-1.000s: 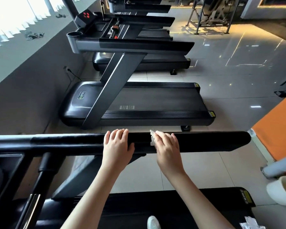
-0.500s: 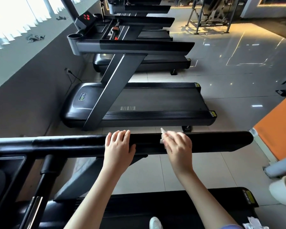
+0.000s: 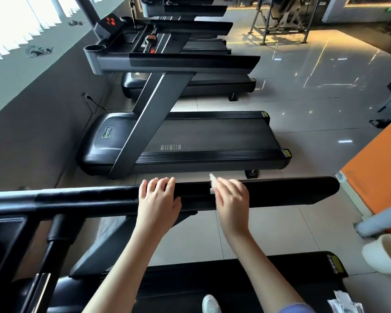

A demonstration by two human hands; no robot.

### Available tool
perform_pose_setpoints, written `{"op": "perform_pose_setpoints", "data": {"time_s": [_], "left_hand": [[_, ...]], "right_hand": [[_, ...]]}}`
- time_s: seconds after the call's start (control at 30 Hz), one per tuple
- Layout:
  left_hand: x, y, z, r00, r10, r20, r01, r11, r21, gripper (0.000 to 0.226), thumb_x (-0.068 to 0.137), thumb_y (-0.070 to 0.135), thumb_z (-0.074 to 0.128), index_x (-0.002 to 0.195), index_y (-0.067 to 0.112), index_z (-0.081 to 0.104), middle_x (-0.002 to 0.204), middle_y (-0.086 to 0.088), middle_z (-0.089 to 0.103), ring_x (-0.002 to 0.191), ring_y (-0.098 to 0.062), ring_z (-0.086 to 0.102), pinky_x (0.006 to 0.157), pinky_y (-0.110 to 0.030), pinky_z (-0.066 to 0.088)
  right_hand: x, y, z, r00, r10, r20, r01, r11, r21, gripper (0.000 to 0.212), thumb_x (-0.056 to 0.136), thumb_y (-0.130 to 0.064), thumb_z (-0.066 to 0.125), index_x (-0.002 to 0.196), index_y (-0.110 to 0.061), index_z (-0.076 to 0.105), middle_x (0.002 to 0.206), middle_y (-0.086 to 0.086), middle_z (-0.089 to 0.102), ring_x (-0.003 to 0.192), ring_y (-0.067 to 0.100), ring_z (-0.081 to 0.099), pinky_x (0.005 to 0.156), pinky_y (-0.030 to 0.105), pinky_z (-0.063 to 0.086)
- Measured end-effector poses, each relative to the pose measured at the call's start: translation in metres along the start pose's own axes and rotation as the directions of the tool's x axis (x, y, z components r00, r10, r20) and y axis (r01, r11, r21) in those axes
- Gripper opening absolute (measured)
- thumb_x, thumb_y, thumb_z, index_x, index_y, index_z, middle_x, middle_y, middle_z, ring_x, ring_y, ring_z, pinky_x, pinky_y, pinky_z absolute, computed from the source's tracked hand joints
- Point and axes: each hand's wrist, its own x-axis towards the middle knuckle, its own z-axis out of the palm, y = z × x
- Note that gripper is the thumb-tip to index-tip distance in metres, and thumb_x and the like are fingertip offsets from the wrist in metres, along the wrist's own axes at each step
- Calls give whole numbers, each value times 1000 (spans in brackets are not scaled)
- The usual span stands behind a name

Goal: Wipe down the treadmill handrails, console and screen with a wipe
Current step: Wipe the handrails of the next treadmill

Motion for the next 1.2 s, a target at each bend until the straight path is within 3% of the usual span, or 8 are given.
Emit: {"op": "perform_pose_setpoints", "data": {"time_s": [0.13, 0.27, 0.37, 0.5, 0.7, 0.9, 1.1, 1.2], "left_hand": [[4, 13, -3, 993, 114, 21, -113, 992, -47, 46, 68, 26, 78, 109, 8, 68, 104, -4, 68, 98, -28, 64, 89, -44, 50], [6, 16, -3, 996, 81, 32, -78, 993, -88, 43, 63, 23, 85, 101, 12, 68, 96, -2, 67, 89, -29, 64, 81, -42, 50], [5, 18, 0, 998, 65, -10, -65, 993, -95, 35, 72, 24, 69, 105, 13, 68, 95, -4, 66, 87, -31, 62, 82, -44, 49], [2, 23, 3, 996, 65, -62, -71, 992, -102, 42, 78, 28, 44, 108, 12, 68, 96, -6, 65, 87, -32, 59, 84, -45, 48], [3, 24, 6, 993, 58, -99, -67, 993, -96, 39, 76, 24, 50, 108, 11, 68, 97, -8, 65, 88, -33, 59, 85, -47, 47], [2, 22, 5, 993, 70, -94, -78, 994, -82, 44, 77, 29, 43, 109, 11, 68, 98, -7, 65, 88, -33, 59, 85, -46, 48], [3, 26, 0, 998, 51, -44, -54, 997, -61, 44, 77, 29, 41, 106, 10, 68, 96, -6, 65, 87, -31, 59, 85, -44, 48], [5, 26, 0, 997, 70, -39, -71, 997, -38, 34, 74, 24, 62, 104, 9, 68, 94, -6, 66, 89, -31, 62, 84, -44, 49]], "right_hand": [[-5, 16, -6, 986, -158, 62, 160, 987, -31, 27, 92, -19, 53, 104, -7, 74, 103, 3, 72, 93, 21, 60, 96, 40, 41], [0, 29, -12, 1000, 10, -6, -10, 994, -111, 27, 91, -21, 52, 101, -9, 75, 94, 0, 73, 85, 25, 62, 89, 36, 41], [5, 2, -2, 994, 86, 63, -81, 994, -79, 31, 91, -17, 48, 109, -12, 73, 92, -1, 70, 83, 24, 58, 82, 31, 41], [4, 7, -14, 973, -56, 224, 89, 987, -137, 37, 89, -11, 50, 121, -14, 67, 101, -3, 67, 90, 20, 57, 82, 29, 37], [13, 21, -25, 991, 101, 84, -91, 988, -123, 35, 86, -13, 46, 107, -8, 73, 84, 1, 63, 75, 24, 56, 67, 35, 50], [11, 23, -33, 990, 1, 143, 9, 998, -69, 35, 87, -20, 43, 96, -8, 74, 71, 2, 59, 66, 26, 55, 62, 32, 48], [16, 19, -25, 980, 143, 136, -137, 989, -52, 14, 74, 12, 71, 77, -2, 71, 76, 10, 59, 69, 30, 55, 61, 33, 53], [15, 20, -31, 984, 40, 174, -35, 999, -31, 20, 86, -10, 56, 76, -3, 72, 70, 6, 56, 64, 27, 53, 55, 30, 49]]}}
